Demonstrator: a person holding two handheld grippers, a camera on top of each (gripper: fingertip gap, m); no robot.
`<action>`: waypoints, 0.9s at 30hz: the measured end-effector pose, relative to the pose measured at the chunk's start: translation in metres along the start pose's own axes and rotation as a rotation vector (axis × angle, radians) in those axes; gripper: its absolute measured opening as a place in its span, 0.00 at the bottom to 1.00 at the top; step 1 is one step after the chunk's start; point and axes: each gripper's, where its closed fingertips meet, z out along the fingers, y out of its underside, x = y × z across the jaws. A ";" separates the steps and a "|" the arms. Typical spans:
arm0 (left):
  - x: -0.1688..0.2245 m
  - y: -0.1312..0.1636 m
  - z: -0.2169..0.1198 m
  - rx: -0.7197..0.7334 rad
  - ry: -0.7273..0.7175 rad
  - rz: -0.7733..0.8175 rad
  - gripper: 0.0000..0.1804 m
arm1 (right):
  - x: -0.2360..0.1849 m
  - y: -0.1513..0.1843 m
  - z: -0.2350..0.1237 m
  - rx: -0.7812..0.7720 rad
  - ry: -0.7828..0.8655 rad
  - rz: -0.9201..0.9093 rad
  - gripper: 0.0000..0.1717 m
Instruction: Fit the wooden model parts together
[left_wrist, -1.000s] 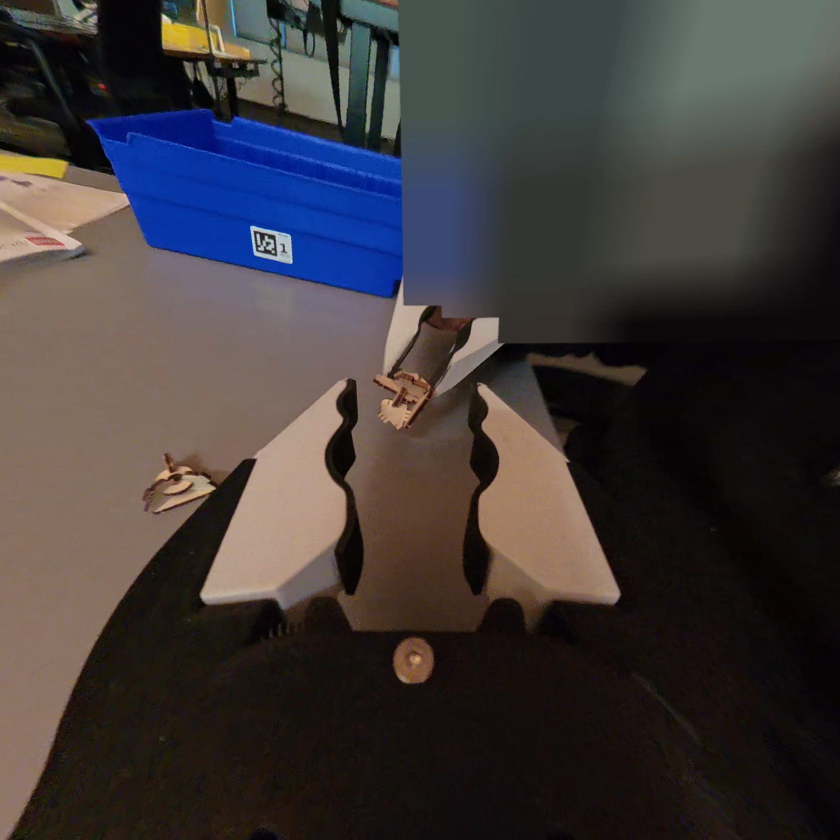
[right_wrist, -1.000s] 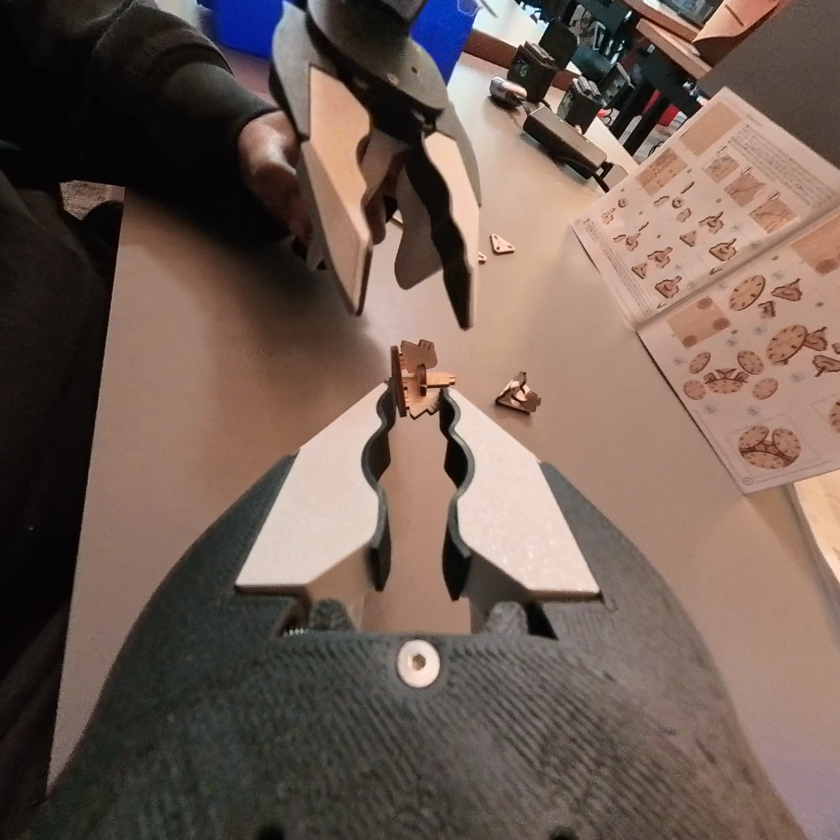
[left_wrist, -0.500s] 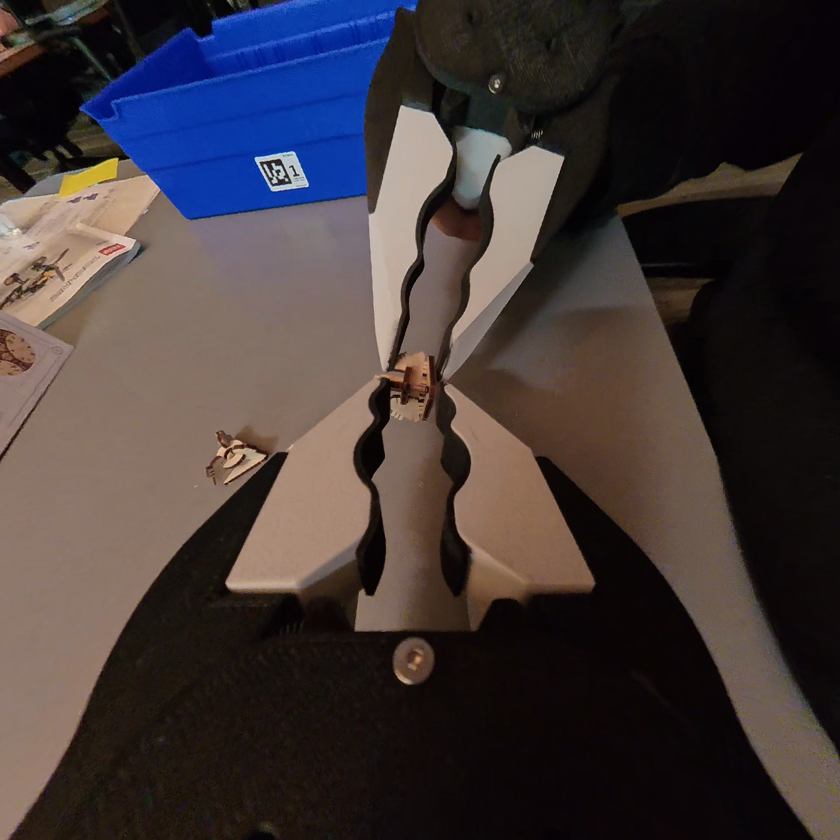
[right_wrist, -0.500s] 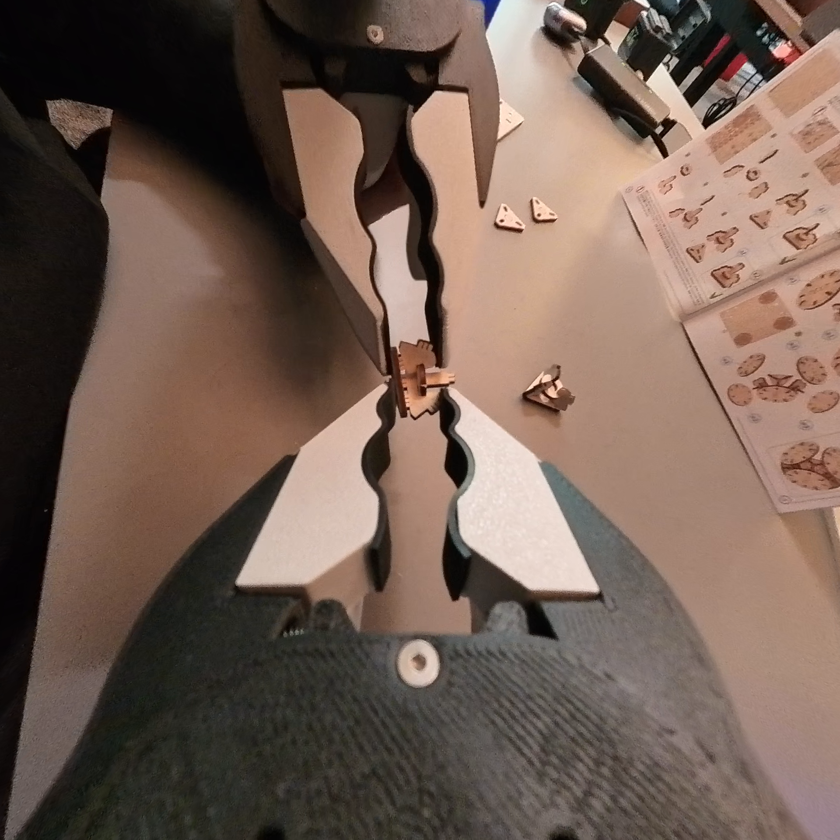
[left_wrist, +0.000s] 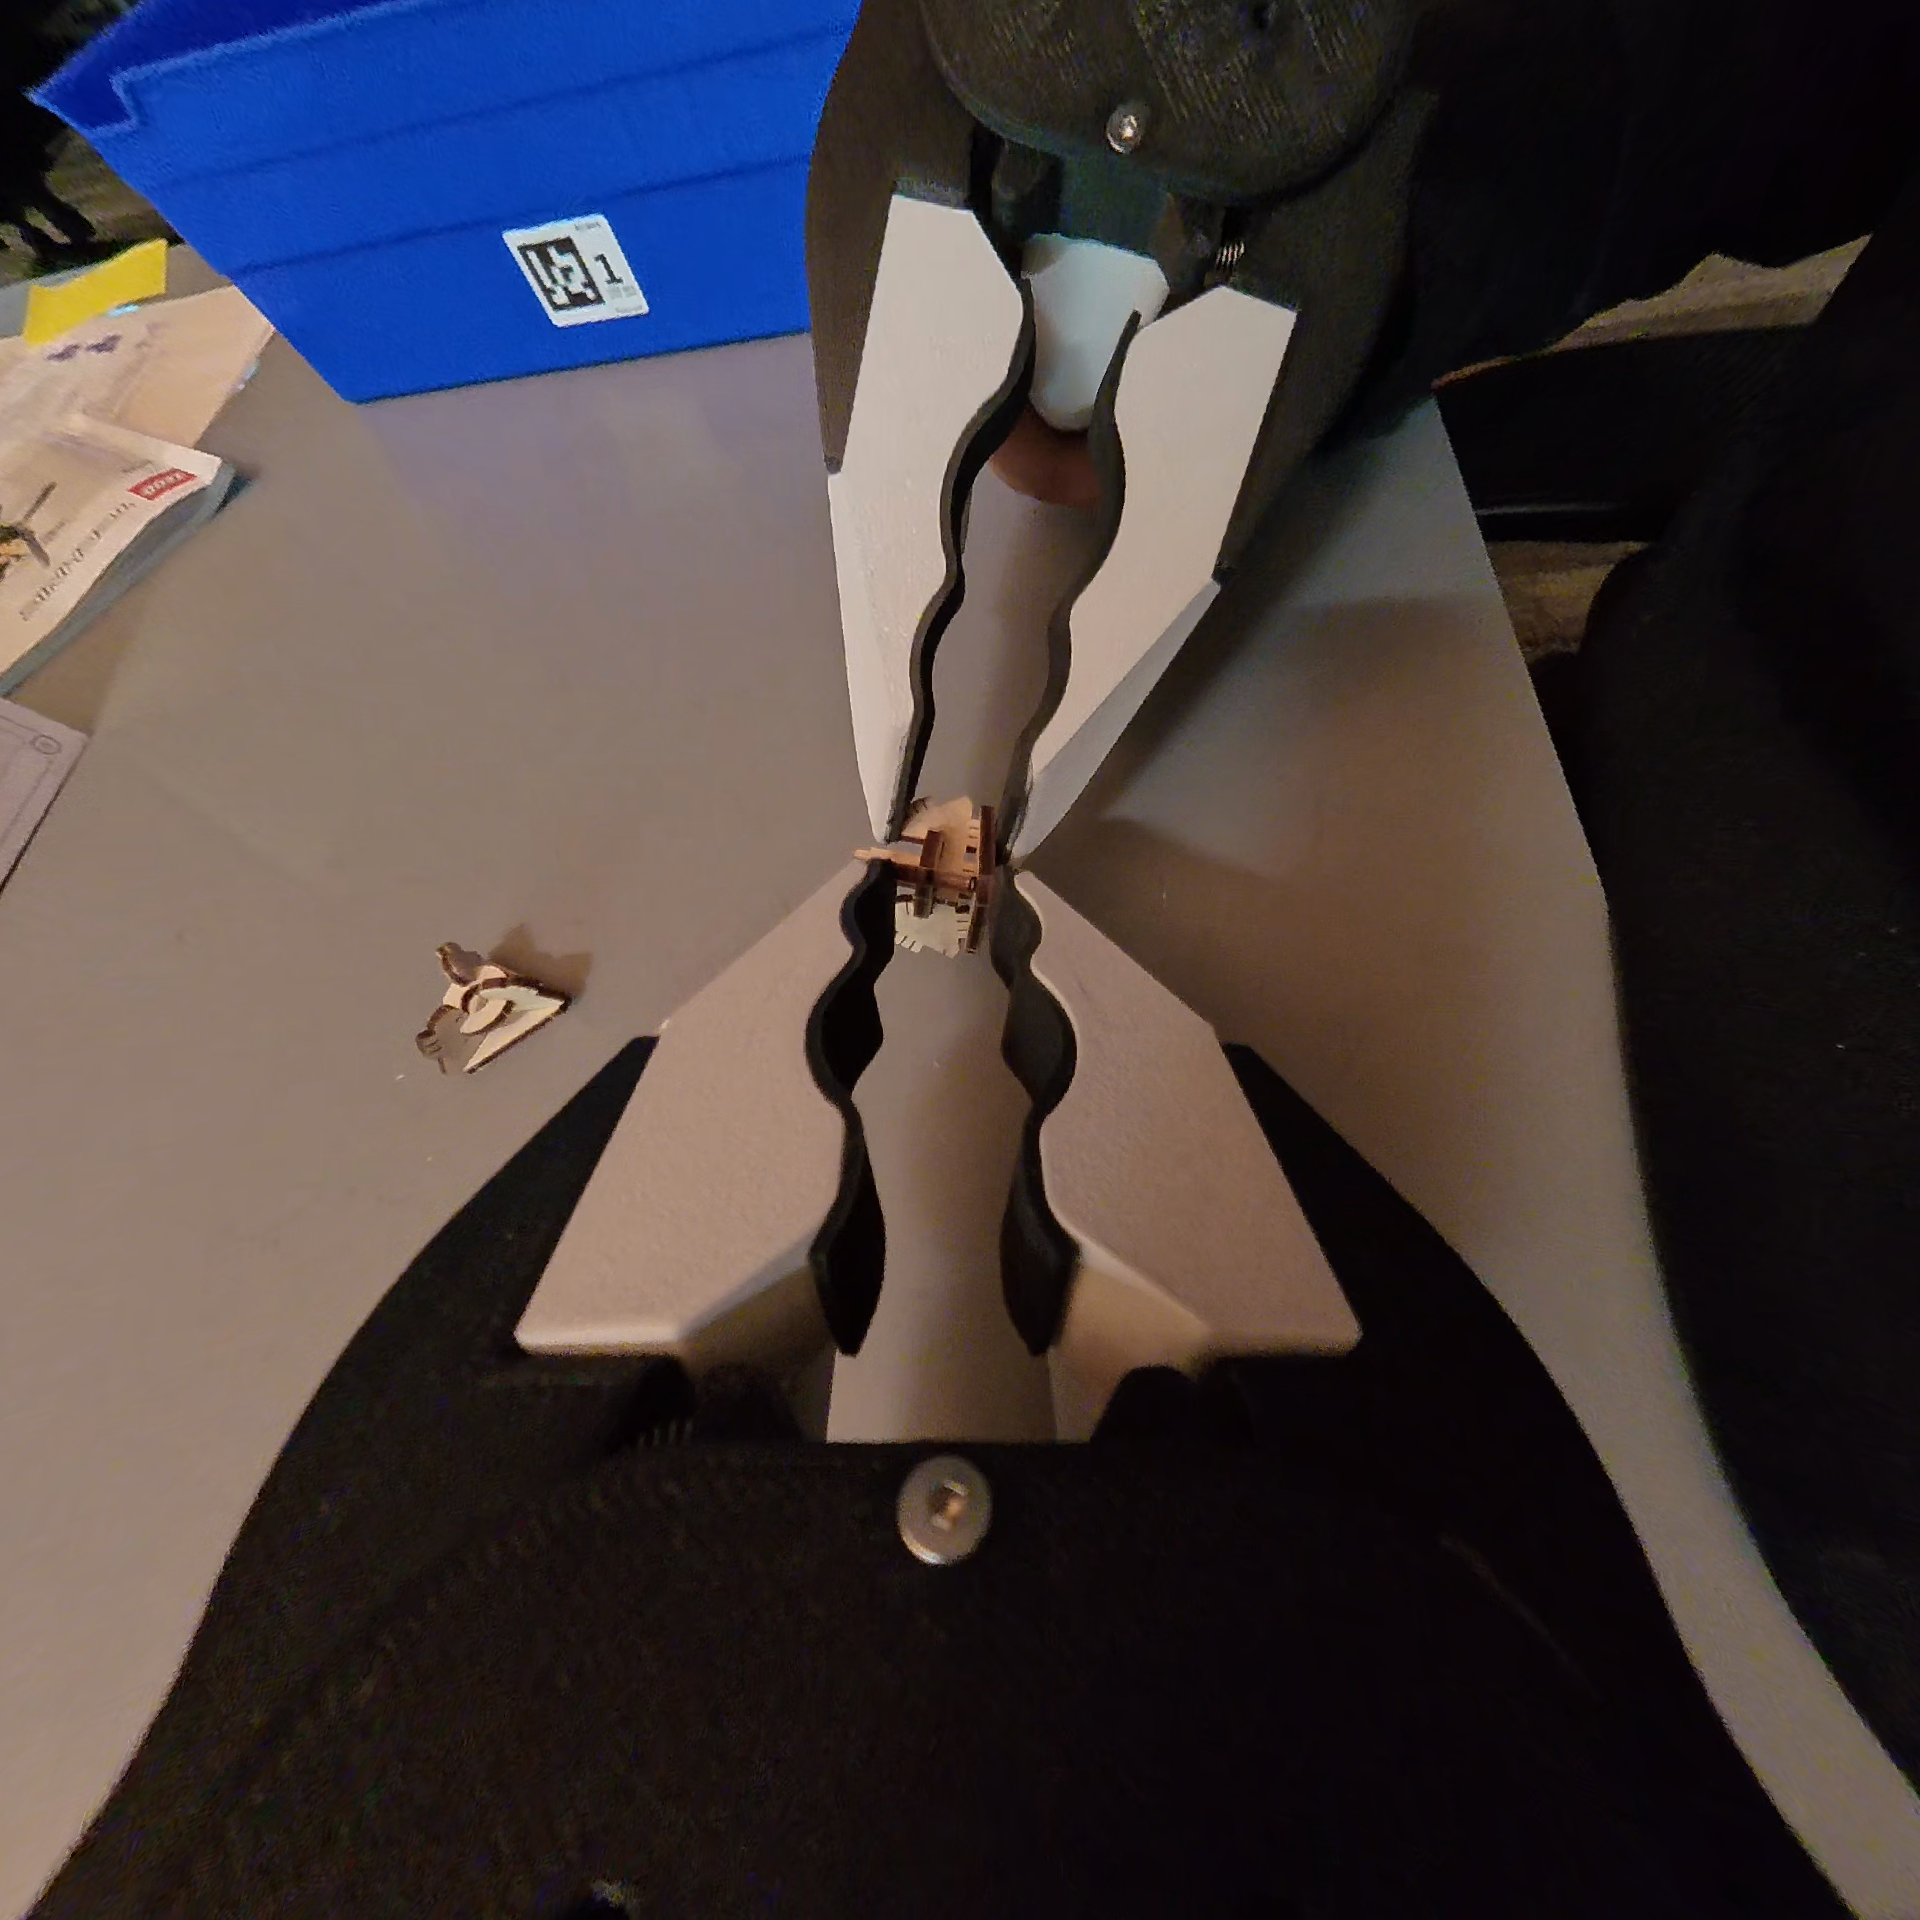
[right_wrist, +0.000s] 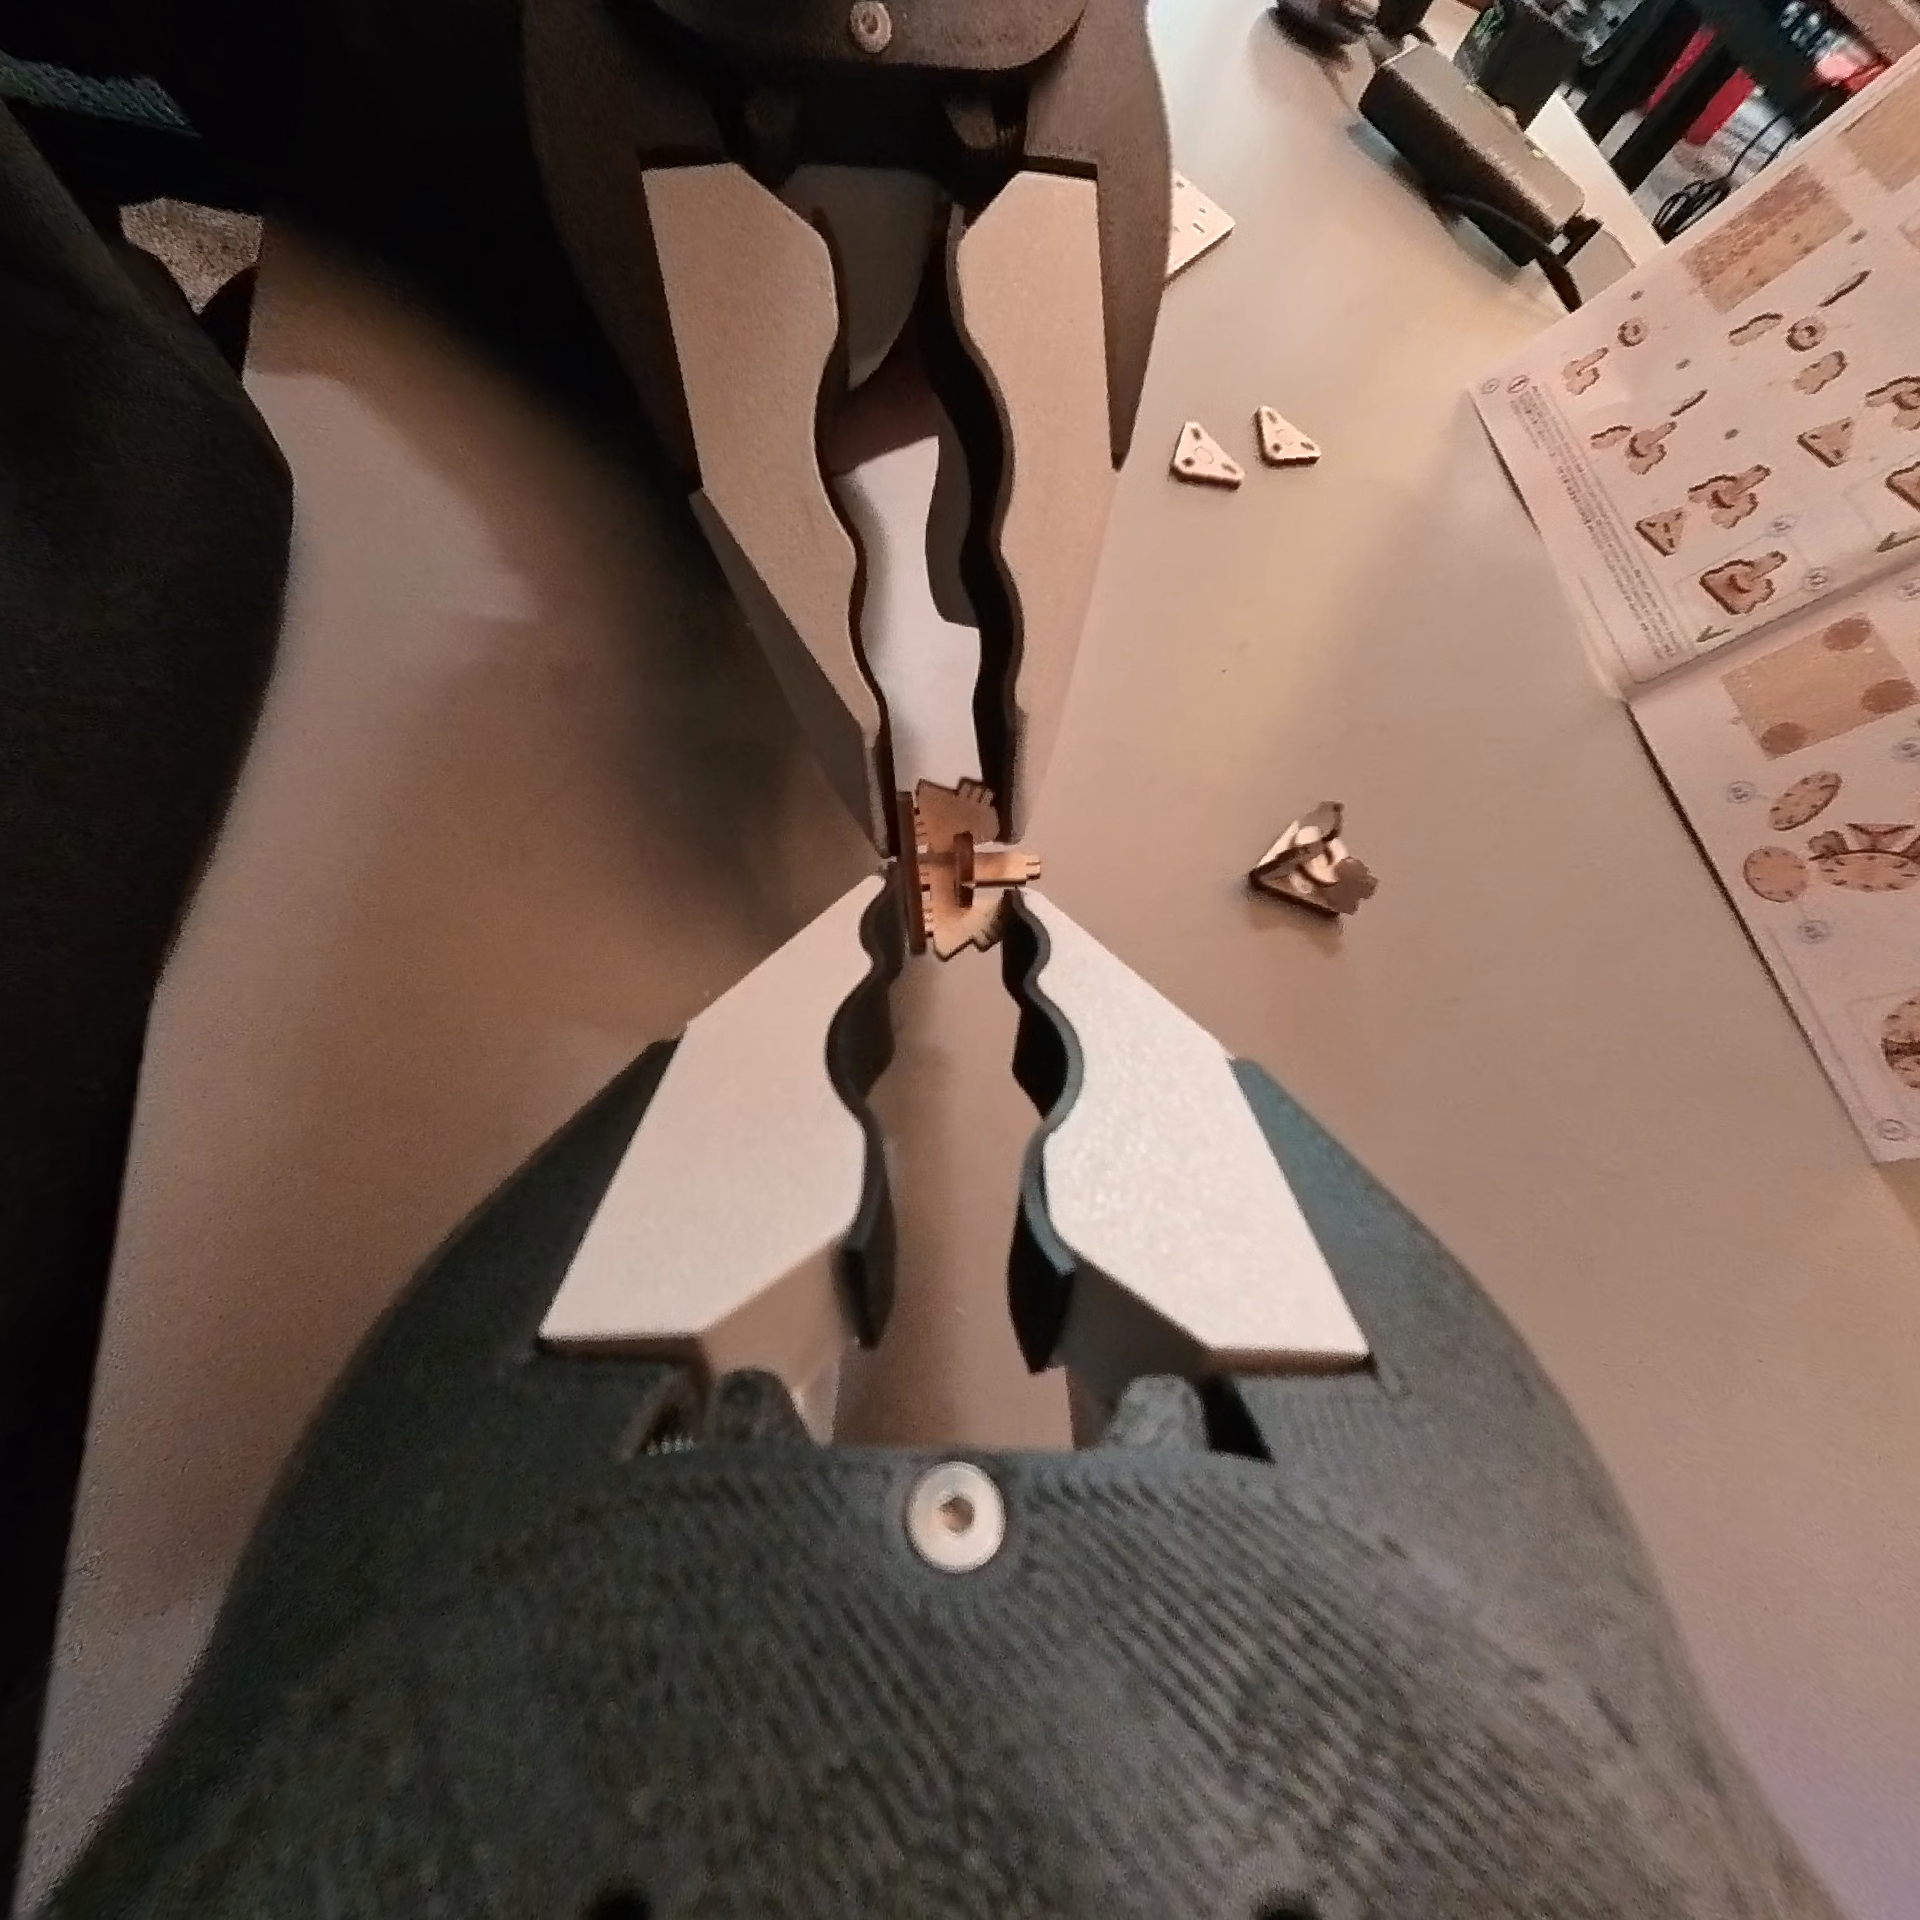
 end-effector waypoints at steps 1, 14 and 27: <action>0.001 0.002 0.001 -0.014 0.007 -0.001 0.09 | -0.001 0.001 0.001 -0.002 -0.003 -0.005 0.10; 0.014 0.014 0.003 -0.097 0.063 -0.029 0.10 | -0.017 0.009 0.008 -0.025 -0.061 -0.036 0.10; 0.003 0.011 -0.002 -0.059 0.046 -0.172 0.21 | -0.007 0.013 0.008 -0.055 0.098 -0.183 0.10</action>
